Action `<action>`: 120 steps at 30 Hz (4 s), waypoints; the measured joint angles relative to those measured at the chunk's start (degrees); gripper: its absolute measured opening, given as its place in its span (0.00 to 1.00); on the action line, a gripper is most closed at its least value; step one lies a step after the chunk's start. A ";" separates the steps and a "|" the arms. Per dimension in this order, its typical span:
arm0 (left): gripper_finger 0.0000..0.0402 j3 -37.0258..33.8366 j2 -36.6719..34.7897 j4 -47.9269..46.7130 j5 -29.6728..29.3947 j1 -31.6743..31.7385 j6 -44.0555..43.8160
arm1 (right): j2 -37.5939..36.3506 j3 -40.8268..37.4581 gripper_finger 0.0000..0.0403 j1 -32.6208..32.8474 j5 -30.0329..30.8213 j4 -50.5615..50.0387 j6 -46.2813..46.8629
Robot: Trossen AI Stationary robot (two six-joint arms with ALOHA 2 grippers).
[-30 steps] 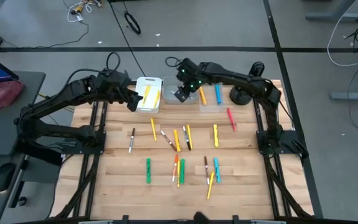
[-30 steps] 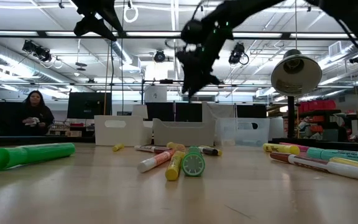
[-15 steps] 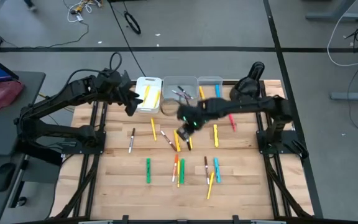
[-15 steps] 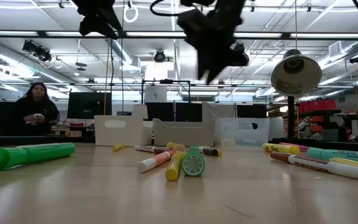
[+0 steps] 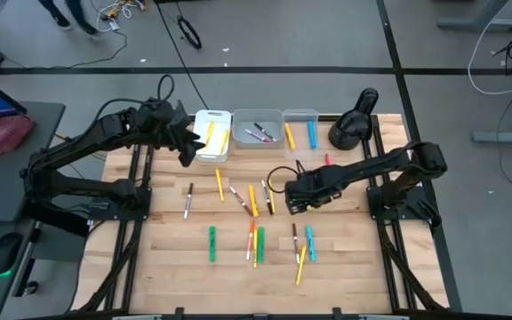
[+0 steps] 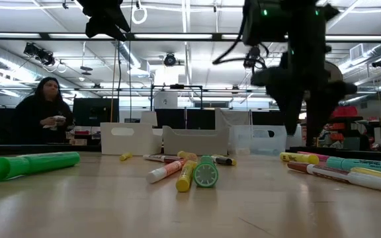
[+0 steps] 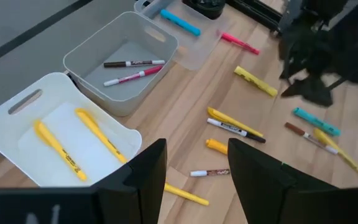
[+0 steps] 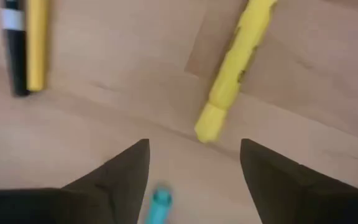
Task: Pick & Place Markers
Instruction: Put the light yellow highlighter pen into the transparent bin, then put the brown marker pen into the gray bin
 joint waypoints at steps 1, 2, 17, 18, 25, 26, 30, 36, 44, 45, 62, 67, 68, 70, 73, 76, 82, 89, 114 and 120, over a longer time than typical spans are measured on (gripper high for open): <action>0.44 0.00 0.00 0.11 -0.01 0.00 -0.55 | 0.00 -1.74 0.63 -0.19 0.02 2.42 -0.01; 0.44 0.00 0.00 0.27 -0.01 0.00 -1.18 | -0.02 -3.37 0.62 -0.35 0.03 4.69 0.06; 0.44 0.00 0.00 1.84 -2.53 0.02 -9.13 | -0.92 -16.07 0.14 -1.06 4.72 17.20 -6.05; 0.44 0.00 0.00 1.88 -2.86 0.02 -9.90 | -1.27 -16.13 0.11 -1.06 4.58 17.25 -7.87; 0.44 0.00 0.00 2.87 -5.34 0.02 -12.30 | -9.38 -11.57 0.10 -1.58 4.50 13.95 -13.77; 0.44 0.00 0.00 3.35 -5.70 0.02 -12.30 | -10.56 -10.25 0.10 -1.99 4.48 14.07 -14.08; 0.44 0.00 0.02 4.90 -6.74 0.00 -11.90 | -12.59 -4.33 0.10 -5.43 3.78 13.34 -17.10; 0.44 0.00 0.00 6.84 -8.37 0.02 -11.95 | -9.62 5.47 0.10 -14.59 2.96 12.65 -25.57; 0.44 -0.02 0.02 8.68 -9.26 0.02 -11.91 | 0.19 13.73 0.10 -30.06 4.52 10.46 -33.72; 0.44 -0.02 0.02 8.70 -9.24 0.00 -11.93 | 1.39 14.22 0.10 -31.54 4.76 10.31 -34.27; 0.44 -0.02 0.02 9.42 -9.28 0.04 -11.84 | 12.76 14.80 0.20 -39.57 4.13 6.45 -32.65; 0.44 -0.02 0.01 10.16 -9.28 0.02 -11.82 | 12.72 14.80 0.24 -39.57 4.42 7.22 -32.38; 0.44 -0.02 0.01 10.25 -9.28 0.03 -11.82 | 12.67 14.80 0.25 -39.57 4.46 7.47 -32.39; 0.44 -0.02 0.01 10.51 -9.28 0.02 -11.77 | 12.66 14.82 0.27 -39.57 4.47 8.12 -32.63; 0.44 -0.02 0.00 10.51 -9.28 0.02 -11.73 | 12.66 14.82 0.31 -39.55 4.48 7.82 -32.91; 0.44 -0.02 0.00 10.51 -9.28 0.02 -11.73 | 12.47 14.82 0.35 -39.55 4.48 7.53 -34.20; 0.44 -0.02 0.00 10.35 -9.28 0.02 -11.71 | 8.59 14.81 0.43 -39.27 2.05 7.02 -36.74; 0.44 -0.02 0.00 7.42 -9.25 0.02 -11.88 | 0.35 14.82 0.47 -33.10 -0.24 12.93 -42.10; 0.62 -30.89 0.00 -2.96 -0.68 -20.44 -59.61 | -4.74 14.45 0.37 -9.84 12.10 15.91 -51.14; 0.60 -38.31 0.00 7.61 -7.78 -26.59 -67.63 | -4.73 14.42 0.36 -9.84 12.04 15.86 -51.19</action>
